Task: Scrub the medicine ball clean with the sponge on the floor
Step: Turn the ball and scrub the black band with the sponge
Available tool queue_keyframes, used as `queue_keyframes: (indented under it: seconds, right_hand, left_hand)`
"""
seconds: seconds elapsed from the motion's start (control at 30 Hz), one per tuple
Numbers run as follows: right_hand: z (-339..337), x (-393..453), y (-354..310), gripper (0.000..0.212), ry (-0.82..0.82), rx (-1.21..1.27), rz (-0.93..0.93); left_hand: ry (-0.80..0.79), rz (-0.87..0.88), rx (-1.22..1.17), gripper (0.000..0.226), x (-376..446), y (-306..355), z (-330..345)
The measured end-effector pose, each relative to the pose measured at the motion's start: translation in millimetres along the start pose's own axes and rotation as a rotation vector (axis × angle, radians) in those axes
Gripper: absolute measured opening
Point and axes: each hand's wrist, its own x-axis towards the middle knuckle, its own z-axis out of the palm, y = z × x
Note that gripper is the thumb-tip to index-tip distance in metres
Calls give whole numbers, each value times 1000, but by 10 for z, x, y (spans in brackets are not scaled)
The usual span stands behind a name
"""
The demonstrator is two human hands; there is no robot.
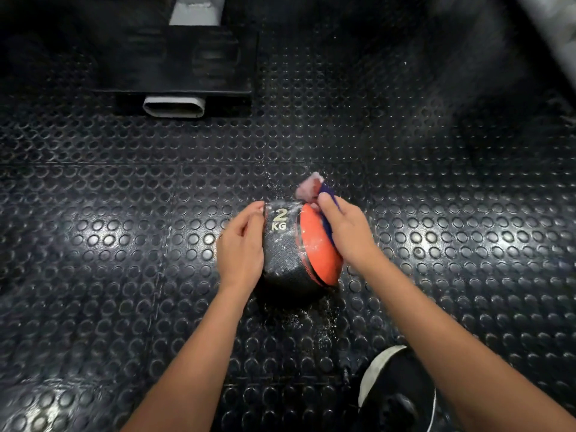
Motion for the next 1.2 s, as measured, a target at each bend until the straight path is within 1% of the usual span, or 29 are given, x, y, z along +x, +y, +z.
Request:
queue_keyframes:
  seconds: [0.03, 0.1, 0.13, 0.17, 0.2, 0.3, 0.37, 0.43, 0.47, 0.53, 0.6, 0.63, 0.67, 0.7, 0.73, 0.83, 0.9, 0.97, 1.0, 1.03, 1.07, 1.17, 1.2]
  right_hand:
    - [-57, 56, 73, 37, -8, 17, 123]
    - [-157, 120, 150, 45, -109, 13, 348]
    - [-190, 144, 187, 48, -142, -6, 399]
    - [-203, 139, 171, 49, -135, -37, 404]
    - [-201, 128, 131, 48, -99, -66, 365]
    - [-120, -5, -89, 34, 20, -6, 77]
    - [-40, -73, -199, 32, -2, -29, -62]
    - [4, -75, -124, 35, -47, -76, -112]
    - [-21, -30, -46, 37, -45, -35, -82]
    - [-107, 75, 22, 36, -31, 65, 109]
    - [-190, 169, 69, 42, -81, 43, 301]
    - [-210, 188, 61, 46, -123, 11, 373]
    - [-207, 207, 62, 48, -136, -11, 405]
    - [-193, 217, 39, 49, -110, -29, 392]
    - [-176, 217, 17, 47, -63, -25, 336]
    - [-98, 91, -118, 38, -4, 71, 125]
    - [-53, -26, -161, 44, -51, 9, 0]
    - [-12, -54, -73, 41, -37, -37, -70]
    - [-15, -13, 33, 37, -8, 10, -39]
    - [-38, 16, 71, 35, 12, 100, 43]
    - [-77, 58, 139, 36, 20, 175, 173]
    - [-182, 62, 251, 48, -67, 214, 452]
    - [-204, 66, 276, 53, -88, 235, 500]
  left_hand:
    - [-3, 7, 9, 31, 2, 15, 22]
    - [-17, 24, 31, 33, 1, 49, 52]
    - [-25, 34, 42, 35, -10, 63, 57]
    - [-34, 37, 54, 37, -15, 71, 64]
    - [-42, 38, 59, 38, -14, 84, 68]
    - [-35, 42, 62, 41, -10, 99, 54]
    - [-33, 43, 59, 42, -15, 100, 49]
    - [-36, 44, 51, 39, -25, 91, 43]
    - [-32, 48, 54, 36, -32, 84, 41]
    - [-22, 54, 78, 32, -35, 95, 61]
    - [-31, 43, 106, 27, -35, 127, 94]
    - [-35, 39, 115, 26, -36, 136, 106]
    - [-38, 38, 122, 27, -40, 145, 107]
    - [-41, 40, 121, 28, -34, 149, 105]
    - [-45, 42, 110, 29, -23, 154, 98]
    - [-46, 23, 77, 31, -6, 171, 55]
    - [-37, 12, 66, 32, -10, 175, 34]
    - [-38, 11, 57, 32, -23, 172, 33]
    - [-42, 17, 60, 31, -27, 172, 41]
    - [-44, 27, 71, 31, -24, 169, 53]
    - [-50, 40, 88, 30, -23, 172, 63]
    - [-73, 94, 176, 30, 2, 208, 75]
    - [-99, 116, 215, 31, 23, 224, 75]
